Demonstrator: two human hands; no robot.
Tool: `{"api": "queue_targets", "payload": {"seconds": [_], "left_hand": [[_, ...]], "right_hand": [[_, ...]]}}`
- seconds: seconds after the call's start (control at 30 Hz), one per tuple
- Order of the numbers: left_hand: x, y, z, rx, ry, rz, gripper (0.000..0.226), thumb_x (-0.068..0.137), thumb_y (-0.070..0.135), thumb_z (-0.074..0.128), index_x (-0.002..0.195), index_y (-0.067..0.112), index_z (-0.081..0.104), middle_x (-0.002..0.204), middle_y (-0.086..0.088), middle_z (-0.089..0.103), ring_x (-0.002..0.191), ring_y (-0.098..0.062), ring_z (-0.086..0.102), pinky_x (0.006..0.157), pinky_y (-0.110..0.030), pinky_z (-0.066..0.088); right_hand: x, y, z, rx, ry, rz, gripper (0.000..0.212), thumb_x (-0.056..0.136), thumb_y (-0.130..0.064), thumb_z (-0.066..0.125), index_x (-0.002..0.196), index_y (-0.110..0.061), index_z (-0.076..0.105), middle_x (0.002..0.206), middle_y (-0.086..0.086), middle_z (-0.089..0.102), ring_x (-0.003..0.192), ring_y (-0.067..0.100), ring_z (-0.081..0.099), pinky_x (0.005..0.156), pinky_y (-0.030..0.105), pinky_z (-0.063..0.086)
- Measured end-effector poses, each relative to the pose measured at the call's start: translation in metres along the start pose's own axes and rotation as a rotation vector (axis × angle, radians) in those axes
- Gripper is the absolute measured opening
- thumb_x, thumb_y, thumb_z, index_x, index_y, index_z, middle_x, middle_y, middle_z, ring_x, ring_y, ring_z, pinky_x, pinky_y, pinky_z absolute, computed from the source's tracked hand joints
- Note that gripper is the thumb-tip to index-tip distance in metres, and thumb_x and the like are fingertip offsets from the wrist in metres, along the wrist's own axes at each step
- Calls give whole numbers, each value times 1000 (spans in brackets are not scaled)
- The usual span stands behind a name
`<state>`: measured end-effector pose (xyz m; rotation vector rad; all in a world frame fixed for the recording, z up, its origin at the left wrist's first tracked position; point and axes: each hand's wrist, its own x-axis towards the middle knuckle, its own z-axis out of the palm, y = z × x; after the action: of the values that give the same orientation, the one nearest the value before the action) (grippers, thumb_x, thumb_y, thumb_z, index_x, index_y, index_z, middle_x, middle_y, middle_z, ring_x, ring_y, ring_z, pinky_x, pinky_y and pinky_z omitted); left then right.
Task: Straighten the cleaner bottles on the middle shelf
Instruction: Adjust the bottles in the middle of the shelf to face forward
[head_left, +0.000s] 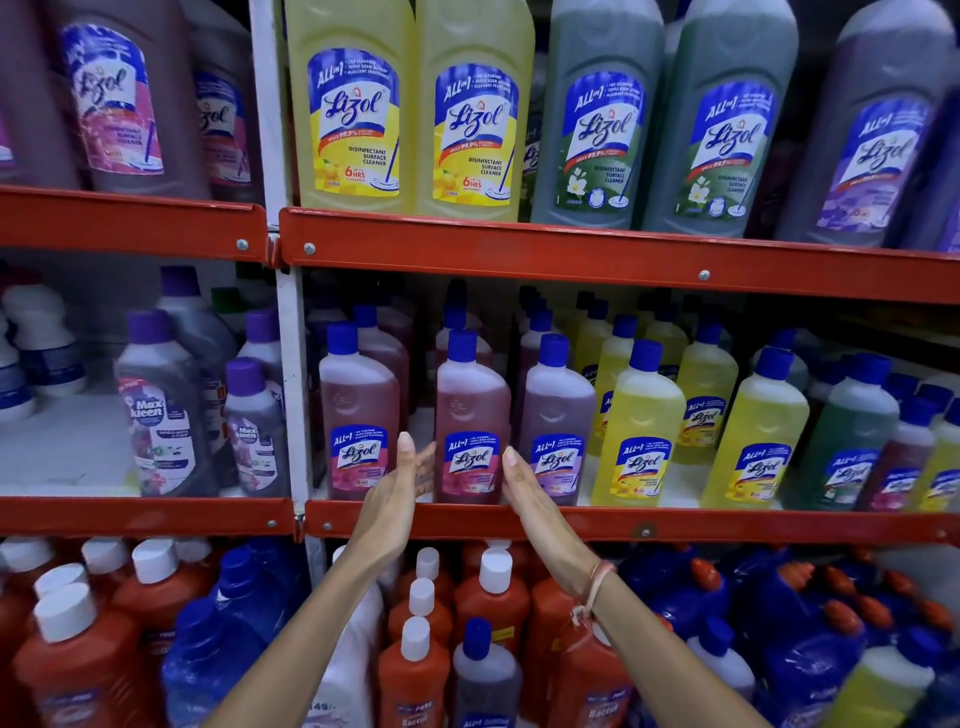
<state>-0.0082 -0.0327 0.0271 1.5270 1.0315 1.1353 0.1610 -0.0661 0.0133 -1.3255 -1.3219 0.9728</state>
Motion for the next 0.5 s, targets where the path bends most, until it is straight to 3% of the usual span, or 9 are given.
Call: {"api": "queue_targets", "payload": {"seconds": [0.1, 0.27, 0.5], "left_hand": [[0, 4, -1, -7, 10, -6, 90, 72, 81, 11, 134, 29, 51, 135, -3, 58, 121, -16, 55, 112, -41, 33], [0, 6, -1, -27, 24, -15, 88, 73, 78, 10, 132, 29, 53, 135, -5, 58, 120, -18, 55, 107, -39, 33], [-2, 3, 0, -59, 59, -3, 87, 76, 75, 11, 134, 24, 52, 133, -6, 58, 118, -19, 56, 104, -35, 34]], "right_hand": [[2, 2, -2, 7, -8, 5, 88, 73, -91, 38, 150, -48, 33, 157, -22, 40, 146, 4, 36, 126, 42, 24], [-1, -4, -4, -2, -47, 8, 93, 73, -93, 33, 152, -43, 31, 157, -19, 41, 145, 4, 38, 125, 42, 25], [-4, -7, -5, 3, -135, 1, 102, 71, -93, 32, 157, -41, 16, 164, -17, 24, 152, 7, 26, 127, 44, 18]]}}
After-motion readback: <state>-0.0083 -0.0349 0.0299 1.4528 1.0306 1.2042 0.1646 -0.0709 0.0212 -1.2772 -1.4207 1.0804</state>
